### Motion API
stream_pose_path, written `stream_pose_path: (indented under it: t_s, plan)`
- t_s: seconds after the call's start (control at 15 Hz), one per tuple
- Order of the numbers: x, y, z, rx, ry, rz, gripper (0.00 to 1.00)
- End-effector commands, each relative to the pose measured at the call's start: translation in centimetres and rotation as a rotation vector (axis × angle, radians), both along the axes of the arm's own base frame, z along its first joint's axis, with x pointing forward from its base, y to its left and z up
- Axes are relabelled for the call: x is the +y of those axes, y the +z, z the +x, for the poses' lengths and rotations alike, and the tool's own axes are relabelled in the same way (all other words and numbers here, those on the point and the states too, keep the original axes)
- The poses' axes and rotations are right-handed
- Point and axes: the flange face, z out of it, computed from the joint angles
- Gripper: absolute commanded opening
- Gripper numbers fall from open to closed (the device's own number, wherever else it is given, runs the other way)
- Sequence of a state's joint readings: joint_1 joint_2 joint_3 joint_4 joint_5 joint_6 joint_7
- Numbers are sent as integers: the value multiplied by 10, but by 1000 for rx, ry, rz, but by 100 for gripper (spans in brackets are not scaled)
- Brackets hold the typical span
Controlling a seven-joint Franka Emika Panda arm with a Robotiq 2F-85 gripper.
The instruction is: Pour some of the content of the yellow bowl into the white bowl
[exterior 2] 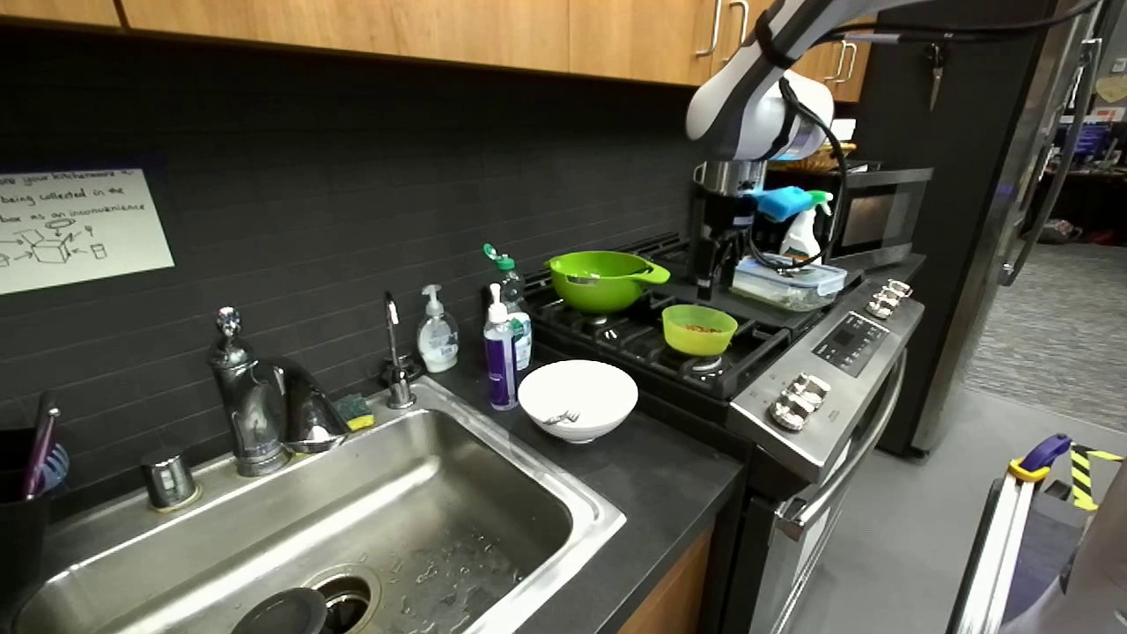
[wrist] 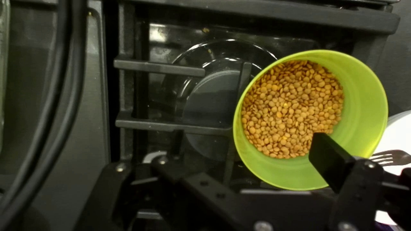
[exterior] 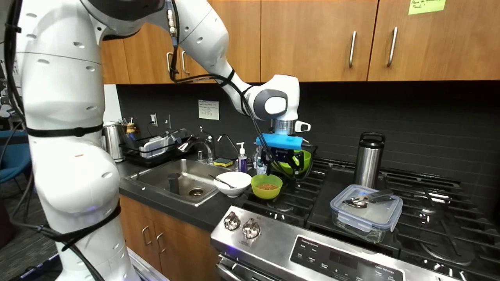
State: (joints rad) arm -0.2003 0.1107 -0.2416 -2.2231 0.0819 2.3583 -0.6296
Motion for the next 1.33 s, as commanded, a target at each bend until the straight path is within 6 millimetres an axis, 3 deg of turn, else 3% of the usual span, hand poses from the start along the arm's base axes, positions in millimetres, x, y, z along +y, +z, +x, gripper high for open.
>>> stream_pose_path:
  t_s: [0.0,0.53,1.27]
  plan:
    - [-9,-6,14,4,-19,-17,100]
    - [-10,-21,34,28,-44,-23,100]
    - [-12,-32,24,63,-96,-3,100]
